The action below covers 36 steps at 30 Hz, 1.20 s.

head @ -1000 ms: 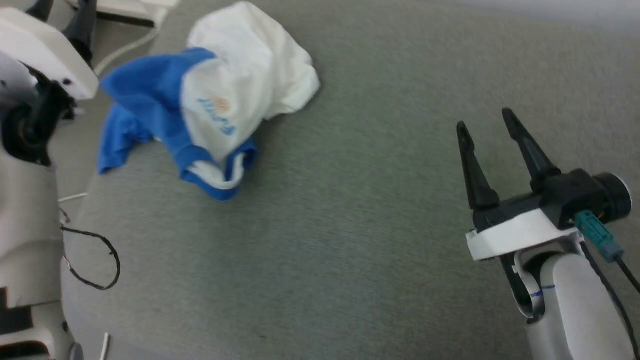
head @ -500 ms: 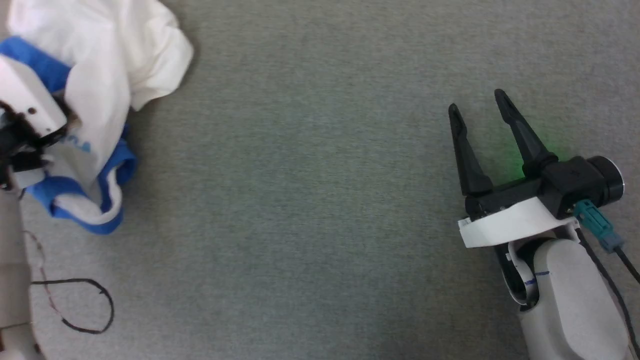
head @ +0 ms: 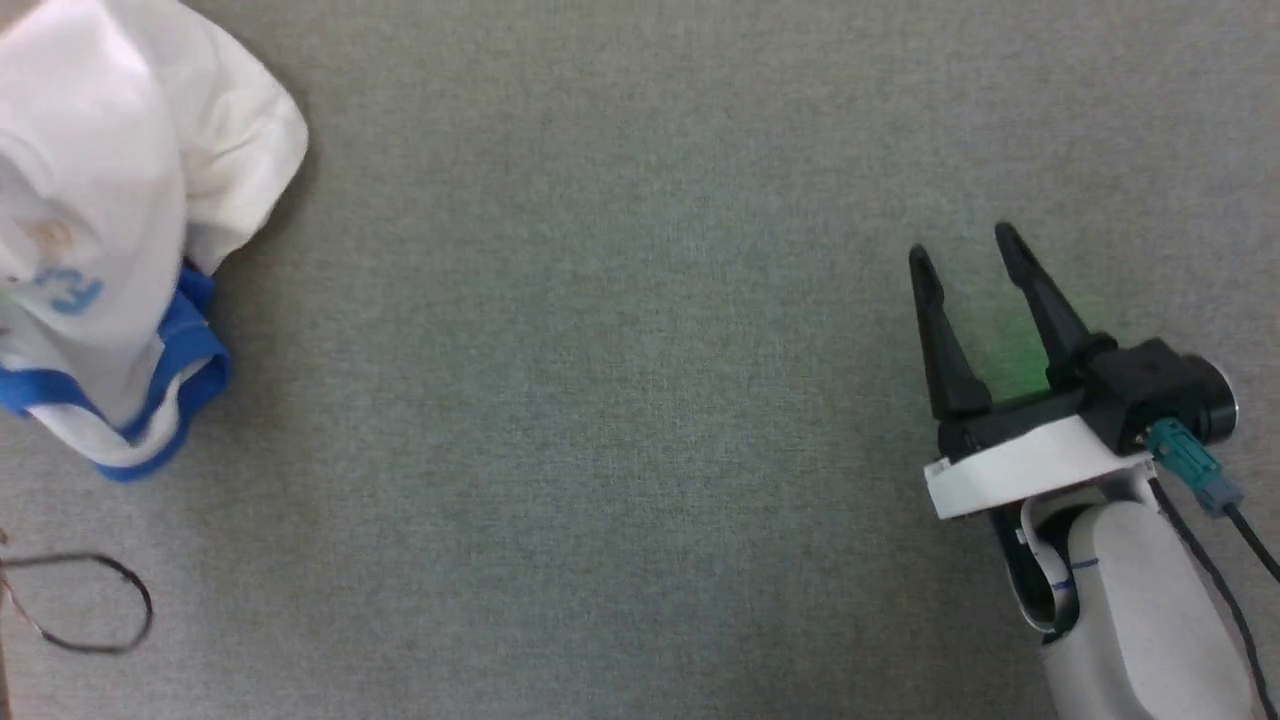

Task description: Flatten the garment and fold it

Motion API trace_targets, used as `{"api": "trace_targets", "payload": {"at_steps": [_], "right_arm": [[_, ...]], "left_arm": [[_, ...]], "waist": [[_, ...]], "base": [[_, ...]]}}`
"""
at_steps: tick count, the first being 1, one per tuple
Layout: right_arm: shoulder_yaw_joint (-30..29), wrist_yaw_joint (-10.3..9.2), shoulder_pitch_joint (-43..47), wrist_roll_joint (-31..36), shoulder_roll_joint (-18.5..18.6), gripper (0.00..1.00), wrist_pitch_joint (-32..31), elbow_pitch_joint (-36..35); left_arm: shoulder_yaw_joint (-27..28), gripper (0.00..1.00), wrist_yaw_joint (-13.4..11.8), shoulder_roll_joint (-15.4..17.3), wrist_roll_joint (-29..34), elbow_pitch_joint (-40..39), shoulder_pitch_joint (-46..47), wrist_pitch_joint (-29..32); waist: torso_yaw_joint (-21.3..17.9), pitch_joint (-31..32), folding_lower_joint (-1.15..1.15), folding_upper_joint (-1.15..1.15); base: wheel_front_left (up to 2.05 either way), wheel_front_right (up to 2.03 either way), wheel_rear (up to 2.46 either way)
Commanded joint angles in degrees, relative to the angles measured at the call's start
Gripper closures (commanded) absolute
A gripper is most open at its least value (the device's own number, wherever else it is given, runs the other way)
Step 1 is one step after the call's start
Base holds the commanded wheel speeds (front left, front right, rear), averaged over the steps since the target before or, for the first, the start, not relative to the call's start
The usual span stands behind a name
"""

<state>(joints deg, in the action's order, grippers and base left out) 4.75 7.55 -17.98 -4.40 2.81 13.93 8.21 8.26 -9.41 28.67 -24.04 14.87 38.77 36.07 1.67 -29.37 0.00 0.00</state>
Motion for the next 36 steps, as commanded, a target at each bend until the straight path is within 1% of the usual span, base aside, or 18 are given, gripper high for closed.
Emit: {"api": "trace_targets", "payload": {"at_steps": [1,4,8,10,13,16,21,25,30,33,36], "right_arm": [[-0.3,-0.06,1.0,-0.6,0.1,0.00,0.4,0.4],[-1.0,-0.06,2.6,-1.1,0.1,0.00,0.6,1.2],[-1.9,-0.06,4.7,-1.7,0.1,0.00,0.7,1.7],[-2.0,-0.06,5.5,-2.0,0.1,0.00,0.7,1.9],[-2.3,-0.06,7.0,-2.5,0.1,0.00,0.7,2.1],[-2.5,-0.06,8.2,-2.7,0.1,0.00,0.6,2.2],[-3.0,-0.06,10.0,-2.3,0.1,0.00,-0.3,1.9],[-2.9,-0.06,10.9,-1.8,0.1,0.00,-1.2,1.0],[-2.2,-0.06,11.7,-1.8,0.1,0.00,-2.4,-0.2],[-1.7,-0.06,11.9,-1.9,0.1,0.00,-2.9,-0.8],[-1.5,-0.06,11.8,-2.1,0.1,0.00,-3.2,-1.3]], "left_arm": [[0.2,1.00,-0.4,1.0,1.9,-0.4,1.2,-5.2],[-0.8,1.00,0.6,0.8,4.5,0.2,3.6,-16.2],[-3.6,1.00,2.5,0.0,7.3,1.2,7.5,-27.9],[-5.4,1.00,3.5,-0.5,8.6,1.4,9.9,-32.3],[-8.7,1.00,5.0,-2.3,9.9,1.6,13.8,-36.5],[-11.7,1.00,6.6,-4.7,10.2,2.1,17.6,-38.6],[-16.2,1.00,9.0,-11.2,8.5,5.3,22.9,-39.5],[-18.9,1.00,10.0,-16.2,7.5,8.2,25.8,-40.9],[-20.9,1.00,10.7,-21.4,5.5,11.4,26.1,-42.5],[-21.7,1.00,10.9,-23.7,3.3,12.8,24.8,-42.9],[-23.4,1.00,11.4,-25.0,0.4,14.5,21.9,-41.7]], "waist": [[2.7,8.5,0.00,0.00],[3.0,13.0,0.00,0.00],[2.9,17.9,0.00,0.00],[2.4,19.9,0.00,0.00],[1.5,22.3,0.00,0.00],[0.2,24.1,0.00,0.00],[-2.4,26.2,0.00,0.00],[-5.3,26.9,0.00,0.00],[-9.2,26.9,0.00,0.00],[-11.0,26.2,0.00,0.00],[-12.6,25.2,0.00,0.00]], "base": [[0.00,0.00,0.00],[0.00,0.00,0.00],[0.00,0.00,0.00],[0.00,0.00,0.00],[0.00,0.00,0.00],[0.00,0.00,0.00],[0.00,0.00,0.00],[0.00,0.00,0.00],[0.00,0.00,0.00],[0.00,0.00,0.00],[0.00,0.00,0.00]]}}
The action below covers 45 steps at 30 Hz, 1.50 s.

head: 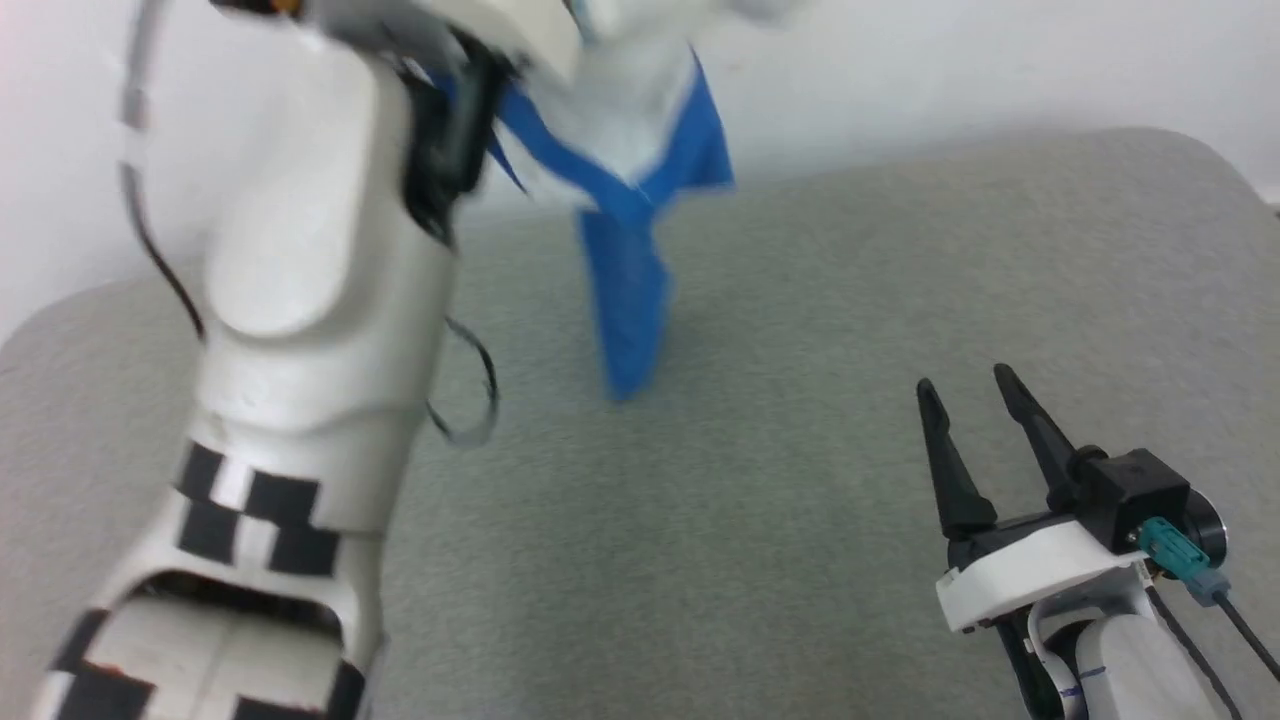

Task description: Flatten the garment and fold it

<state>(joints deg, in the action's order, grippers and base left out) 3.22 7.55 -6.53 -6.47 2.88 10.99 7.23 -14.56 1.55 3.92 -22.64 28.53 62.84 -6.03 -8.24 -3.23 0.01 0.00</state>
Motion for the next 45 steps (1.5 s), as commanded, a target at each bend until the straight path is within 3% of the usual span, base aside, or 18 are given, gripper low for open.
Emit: {"api": "trace_targets", "payload": {"at_steps": [1,4,12,18,19,20,25,33,39,45], "right_arm": [[0.2,-0.06,0.4,0.0,0.0,0.00,-0.4,-0.4],[0.4,-0.06,0.4,-0.3,0.0,0.00,-0.6,-0.7],[1.5,-0.06,-0.2,-1.3,0.0,0.00,-0.4,-0.6],[1.5,-0.06,-0.3,-1.7,0.0,0.00,0.0,-0.1],[1.5,-0.06,-0.4,-1.8,0.0,0.00,0.1,0.0],[1.5,-0.06,-0.4,-1.8,0.0,0.00,0.1,0.1],[1.5,-0.06,-0.6,-1.7,0.0,0.00,0.1,0.4],[0.2,-0.06,-0.4,-1.6,0.0,0.00,0.2,0.2],[-0.6,-0.06,0.2,-1.4,0.0,0.00,0.2,-0.1],[-0.8,-0.06,0.8,-1.3,0.0,0.00,-0.3,-0.4]], "left_arm": [[-1.5,1.00,0.7,-0.5,-2.2,1.9,-3.5,1.7],[-4.1,1.00,1.3,-0.8,-3.8,4.2,-6.3,4.8],[-15.0,1.00,2.7,-1.0,-5.0,17.5,-17.3,21.6],[-18.7,1.00,4.1,-1.0,-7.3,22.2,-21.8,29.9],[-18.9,0.58,4.3,-1.0,-7.9,22.0,-22.1,30.3],[-18.8,0.00,4.4,-1.0,-8.6,21.5,-22.3,29.8],[-16.0,0.00,4.3,-0.9,-10.9,16.6,-23.1,20.8],[-9.7,0.00,-0.1,4.5,-7.3,3.9,-27.6,-5.9],[-3.3,0.00,-4.3,8.6,-3.4,-7.7,-35.9,-8.9],[4.1,0.00,-5.7,9.3,1.7,-18.0,-47.4,-9.0]], "waist": [[-3.3,-1.2,-0.01,0.00],[-4.2,-2.0,-0.01,0.00],[-7.0,-4.4,-0.01,0.00],[-6.8,-5.0,-0.01,0.00],[-6.6,-5.0,-0.01,0.00],[-6.3,-4.9,-0.01,0.00],[-4.7,-4.0,-0.01,0.00],[-1.4,-2.4,-0.01,0.00],[0.9,-1.2,-0.01,0.00],[2.4,-0.5,-0.01,0.00]], "base": [[0.00,0.00,0.00],[0.00,0.00,0.00],[0.00,0.00,0.00],[0.00,0.00,0.00],[0.00,0.00,0.00],[0.00,0.00,0.00],[0.00,0.00,0.00],[0.00,0.00,0.00],[0.00,0.00,0.00],[0.00,0.00,0.00]]}}
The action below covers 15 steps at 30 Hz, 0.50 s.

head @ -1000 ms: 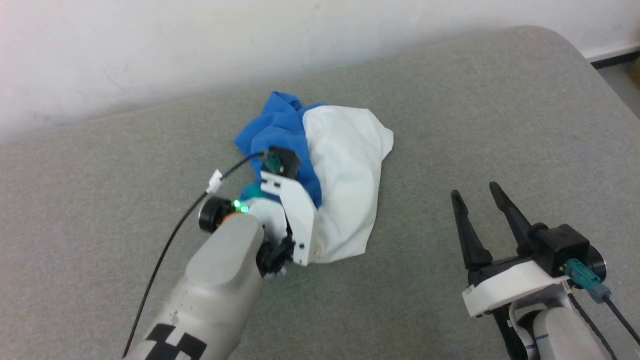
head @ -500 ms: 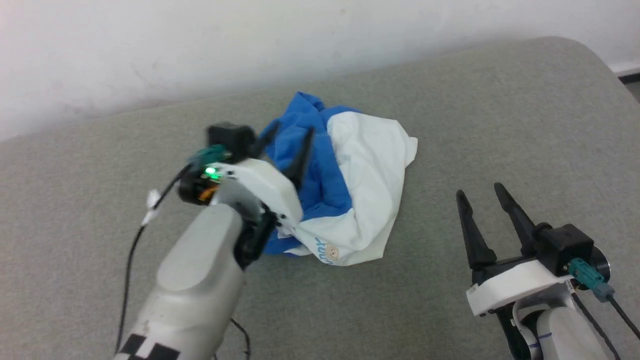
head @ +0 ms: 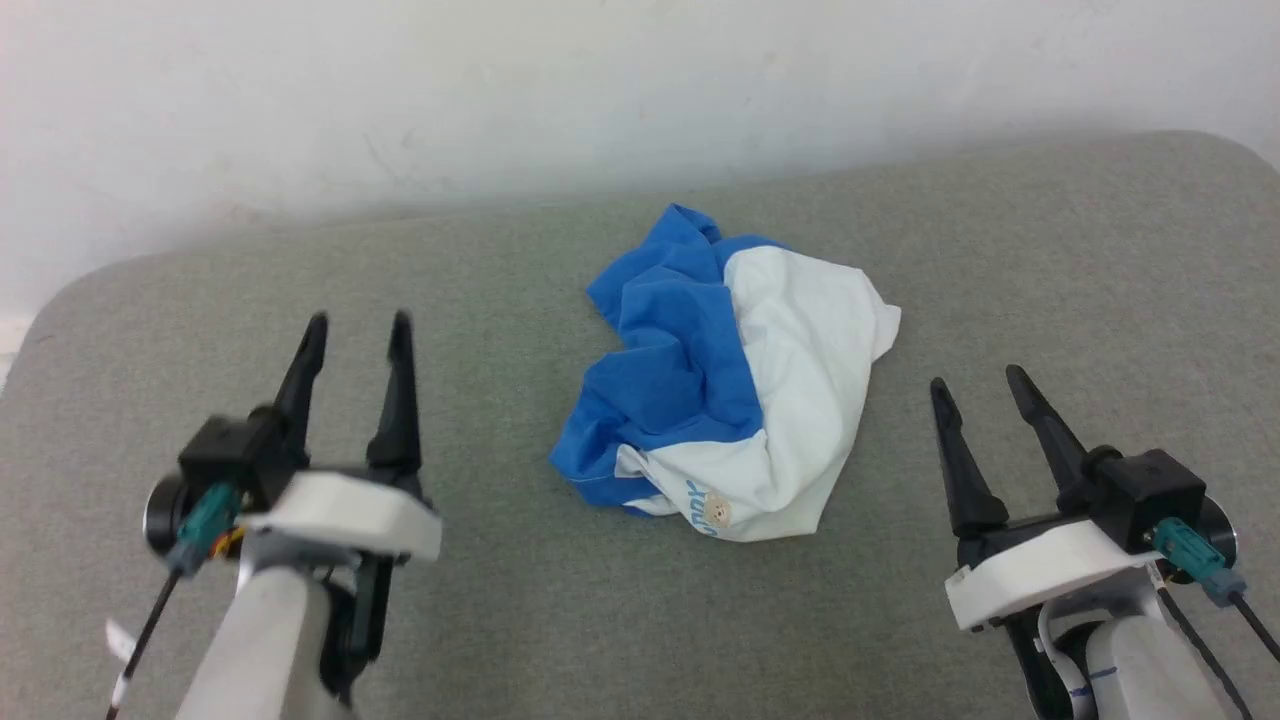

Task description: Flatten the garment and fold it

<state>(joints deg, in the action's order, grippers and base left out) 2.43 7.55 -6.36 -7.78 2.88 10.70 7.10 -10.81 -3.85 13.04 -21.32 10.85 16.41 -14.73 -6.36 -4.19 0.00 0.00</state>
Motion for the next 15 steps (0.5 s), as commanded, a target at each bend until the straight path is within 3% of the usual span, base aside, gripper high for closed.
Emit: {"api": "trace_targets", "payload": {"at_steps": [1,15], "right_arm": [[0.0,-0.06,0.7,0.0,0.0,0.00,-0.1,-0.3],[1.3,-0.06,-0.3,0.7,0.0,0.00,-2.2,-1.4]], "left_arm": [[1.2,0.00,0.0,0.0,0.8,-0.8,-2.4,-0.3],[8.9,0.00,2.9,-5.8,7.3,-6.1,-11.6,-0.3]], "waist": [[0.8,0.6,0.00,0.00],[4.7,-0.2,0.00,0.00]], "base": [[0.00,0.00,0.00],[0.00,0.00,0.00]]}}
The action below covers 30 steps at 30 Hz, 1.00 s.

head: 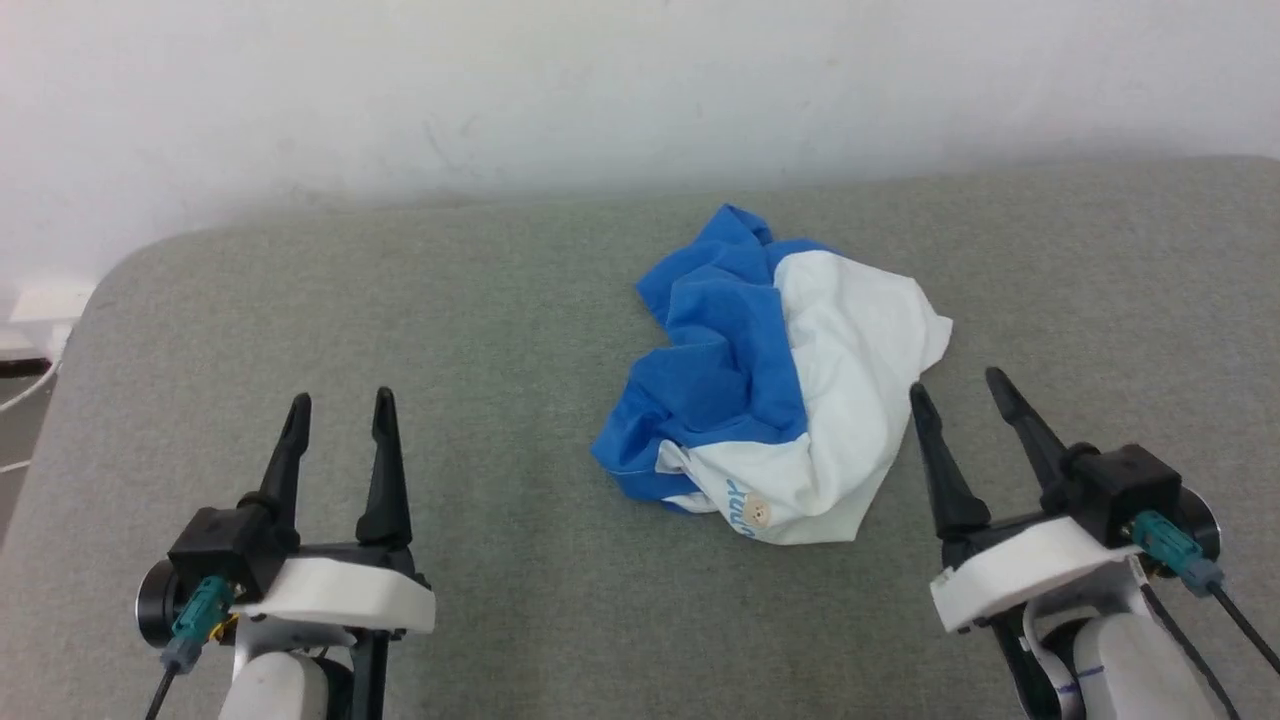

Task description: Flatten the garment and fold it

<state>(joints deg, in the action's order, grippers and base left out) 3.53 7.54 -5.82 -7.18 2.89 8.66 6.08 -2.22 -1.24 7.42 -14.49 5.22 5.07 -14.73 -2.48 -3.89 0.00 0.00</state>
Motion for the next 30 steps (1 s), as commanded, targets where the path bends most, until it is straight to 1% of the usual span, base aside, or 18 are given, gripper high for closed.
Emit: {"api": "trace_targets", "payload": {"at_steps": [1,5,9,11,15,17,20,21,22,23,27,30], "right_arm": [[0.7,-0.05,-1.8,0.1,0.0,0.00,-0.6,-0.4],[4.3,-0.05,-7.8,-0.8,0.0,0.00,-4.9,2.0],[7.3,-0.05,-15.3,-3.3,0.0,0.00,-13.0,8.6],[7.8,-0.05,-19.2,-5.0,0.0,0.00,-18.4,13.1],[6.4,-0.05,-26.3,-6.8,0.0,0.00,-27.7,21.9],[6.7,-0.05,-29.1,-7.0,0.0,0.00,-30.3,25.1],[7.4,-0.05,-32.1,-6.6,0.0,0.00,-32.1,28.7],[7.8,-0.05,-32.8,-6.9,0.0,0.18,-32.2,29.4],[7.8,-0.05,-32.8,-6.9,0.0,0.18,-32.2,29.4],[8.7,-0.05,-33.9,-7.5,0.0,1.00,-31.6,30.5],[10.2,-0.05,-35.0,-9.8,0.0,1.00,-28.7,31.0],[11.0,-0.05,-36.1,-11.8,0.0,1.00,-23.3,28.2]], "left_arm": [[0.7,0.00,0.6,-0.6,0.8,-0.6,-0.2,-0.3],[1.8,0.00,1.5,-2.0,1.9,-1.3,0.8,-0.3],[2.3,0.00,2.4,-3.1,2.8,-1.8,1.7,-0.3],[2.4,0.00,2.9,-3.5,3.2,-1.8,2.2,-0.3],[2.1,0.00,3.9,-4.0,3.7,-1.7,3.4,-0.3],[2.0,0.00,4.3,-4.2,3.8,-1.6,4.0,-0.3],[1.9,0.00,4.6,-4.4,3.8,-1.4,4.6,-0.3],[1.9,0.00,4.6,-4.4,3.9,-1.3,4.7,-0.3],[1.9,0.00,4.6,-4.4,3.9,-1.3,4.7,-0.3],[2.1,0.00,4.8,-4.5,3.9,-1.1,4.7,-0.3],[2.6,0.00,4.7,-4.5,4.2,-0.7,4.1,-0.3],[3.0,0.00,4.7,-4.5,4.1,-0.5,3.6,-0.3]], "waist": [[1.1,-0.8,0.00,0.00],[2.5,-2.3,0.00,0.00],[4.0,-4.0,0.00,0.00],[4.9,-4.9,0.00,0.00],[6.9,-6.6,0.00,0.00],[7.8,-7.2,0.00,0.00],[8.5,-7.6,0.00,0.00],[8.7,-7.6,0.00,0.00],[8.7,-7.6,0.00,0.00],[8.9,-7.4,0.00,0.00],[8.3,-6.2,0.00,0.00],[7.5,-5.3,0.00,0.00]], "base": [[0.00,0.00,0.00],[0.00,0.00,0.00],[0.00,0.00,0.00],[0.00,0.00,0.00],[0.00,0.00,0.00],[0.00,0.00,0.00],[0.00,0.00,0.00],[0.00,0.00,0.00],[0.00,0.00,0.00],[0.00,0.00,0.00],[0.00,0.00,0.00],[0.00,0.00,0.00]]}}
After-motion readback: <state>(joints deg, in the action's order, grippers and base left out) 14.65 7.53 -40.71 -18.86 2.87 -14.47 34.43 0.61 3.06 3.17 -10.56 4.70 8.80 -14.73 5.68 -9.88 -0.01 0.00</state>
